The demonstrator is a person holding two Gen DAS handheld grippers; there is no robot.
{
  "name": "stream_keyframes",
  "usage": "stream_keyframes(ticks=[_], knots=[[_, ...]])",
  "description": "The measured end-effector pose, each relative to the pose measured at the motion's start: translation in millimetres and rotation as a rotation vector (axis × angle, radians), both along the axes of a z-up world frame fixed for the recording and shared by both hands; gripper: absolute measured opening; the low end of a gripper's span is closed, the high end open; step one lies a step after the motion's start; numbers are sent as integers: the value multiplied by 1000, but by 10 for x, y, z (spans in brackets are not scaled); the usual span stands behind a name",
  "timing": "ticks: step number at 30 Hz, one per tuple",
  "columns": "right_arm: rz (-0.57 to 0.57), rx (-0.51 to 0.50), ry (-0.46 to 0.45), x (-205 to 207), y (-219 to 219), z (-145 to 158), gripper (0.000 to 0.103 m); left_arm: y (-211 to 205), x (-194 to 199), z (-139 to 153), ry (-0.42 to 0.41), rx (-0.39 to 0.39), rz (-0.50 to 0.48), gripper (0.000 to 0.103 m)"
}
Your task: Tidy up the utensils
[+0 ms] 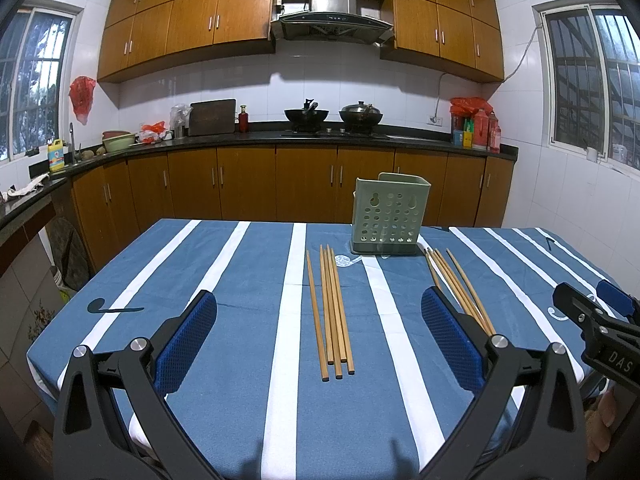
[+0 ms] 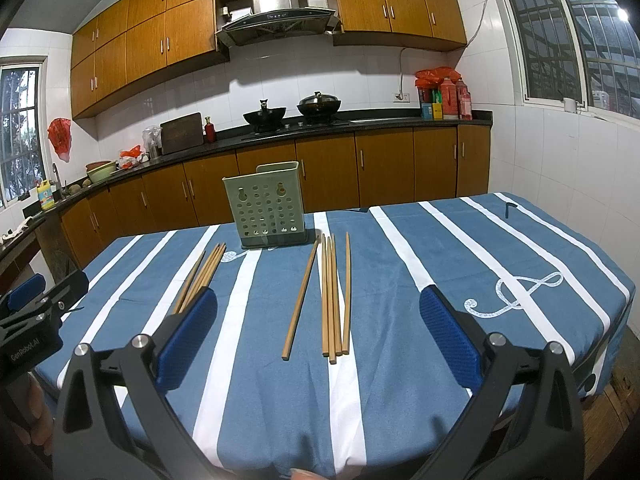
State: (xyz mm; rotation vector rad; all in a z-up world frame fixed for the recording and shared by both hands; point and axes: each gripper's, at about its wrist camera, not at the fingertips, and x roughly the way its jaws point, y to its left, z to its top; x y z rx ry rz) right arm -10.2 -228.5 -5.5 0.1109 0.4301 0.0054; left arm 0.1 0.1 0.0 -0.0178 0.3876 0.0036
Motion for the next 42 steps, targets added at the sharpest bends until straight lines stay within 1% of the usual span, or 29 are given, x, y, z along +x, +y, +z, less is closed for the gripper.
stream_keyframes(ticks=[35, 39, 42], knots=[[1, 2, 3, -3, 4, 1, 99, -1, 0, -1, 3, 2, 1, 101], [7, 14, 23, 61, -26, -59, 99, 6, 22, -20, 18, 10, 15, 101], [-12, 27, 76, 212, -105, -115, 99, 8, 66, -34, 54, 10, 22, 101]])
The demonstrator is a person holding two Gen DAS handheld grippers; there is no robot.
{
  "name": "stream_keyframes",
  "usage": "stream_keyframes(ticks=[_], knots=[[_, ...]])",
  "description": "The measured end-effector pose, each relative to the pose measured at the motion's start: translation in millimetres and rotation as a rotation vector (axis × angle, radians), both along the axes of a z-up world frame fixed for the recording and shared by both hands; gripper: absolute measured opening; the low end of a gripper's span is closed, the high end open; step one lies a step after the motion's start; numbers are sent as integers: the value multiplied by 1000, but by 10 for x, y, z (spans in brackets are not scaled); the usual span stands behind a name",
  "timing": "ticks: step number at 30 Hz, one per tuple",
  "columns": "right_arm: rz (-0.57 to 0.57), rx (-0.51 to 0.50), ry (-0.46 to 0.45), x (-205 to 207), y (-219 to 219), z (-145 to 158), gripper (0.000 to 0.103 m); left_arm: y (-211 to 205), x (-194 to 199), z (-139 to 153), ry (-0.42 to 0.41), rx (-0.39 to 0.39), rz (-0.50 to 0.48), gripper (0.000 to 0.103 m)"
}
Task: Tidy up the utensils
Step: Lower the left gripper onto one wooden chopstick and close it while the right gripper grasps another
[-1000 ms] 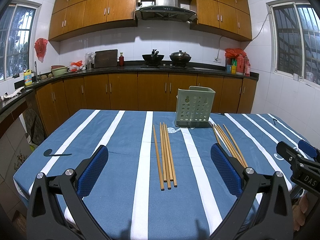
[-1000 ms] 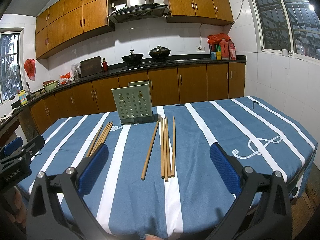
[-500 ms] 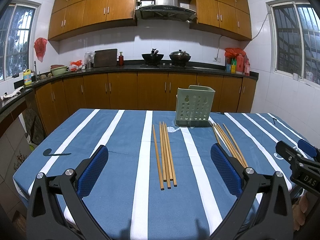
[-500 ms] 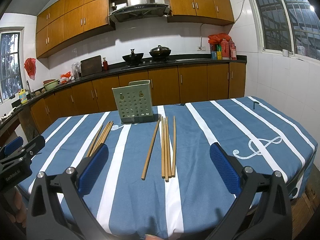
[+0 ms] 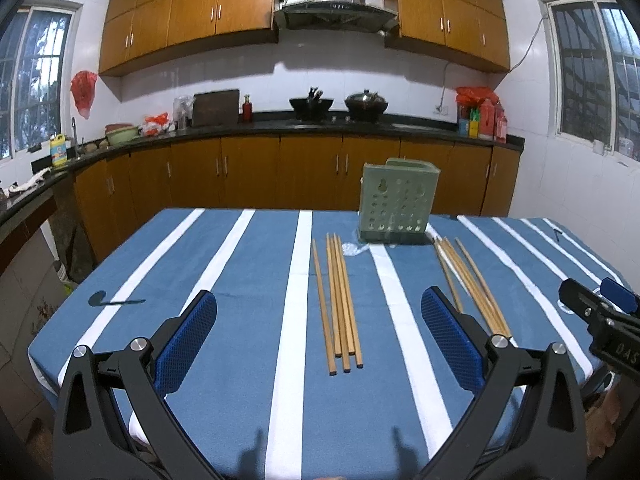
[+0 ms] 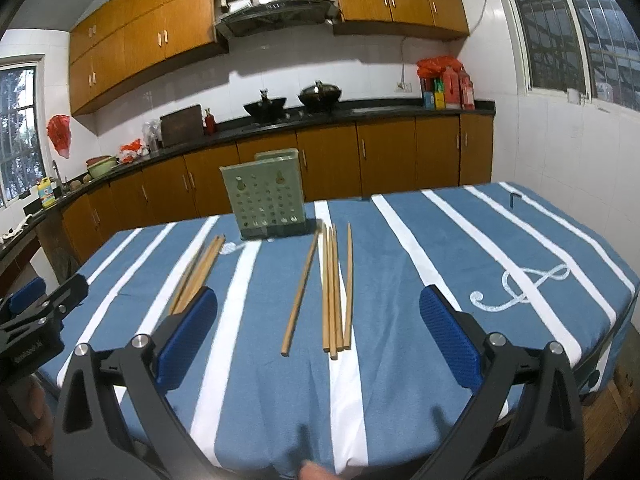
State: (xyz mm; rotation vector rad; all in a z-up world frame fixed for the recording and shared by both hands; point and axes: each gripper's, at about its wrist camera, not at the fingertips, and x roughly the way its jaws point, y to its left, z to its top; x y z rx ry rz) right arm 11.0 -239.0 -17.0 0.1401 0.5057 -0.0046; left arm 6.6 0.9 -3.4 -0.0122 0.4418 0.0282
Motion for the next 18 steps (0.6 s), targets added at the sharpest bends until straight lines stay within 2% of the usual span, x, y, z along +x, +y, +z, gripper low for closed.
stream_keyframes(ticks=[3, 5, 8, 10, 13, 18], knots=[[-20, 27, 84, 154, -67, -143, 98, 45, 84, -70, 48, -9, 1, 101], [-40, 39, 132, 269, -135, -238, 91, 110, 146, -185, 81, -17, 3, 101], [-54, 47, 215, 504, -226, -374, 77, 210, 240, -274, 132, -46, 9, 101], [-51, 70, 268, 699, -280, -452, 61, 285, 330, -325, 168, -63, 20, 101], [-42, 96, 308, 941, -315, -530, 49, 344, 502, -381, 199, -65, 38, 101], [-29, 72, 371, 1346, -263, -678, 36, 412, 814, -460, 258, -62, 28, 83]])
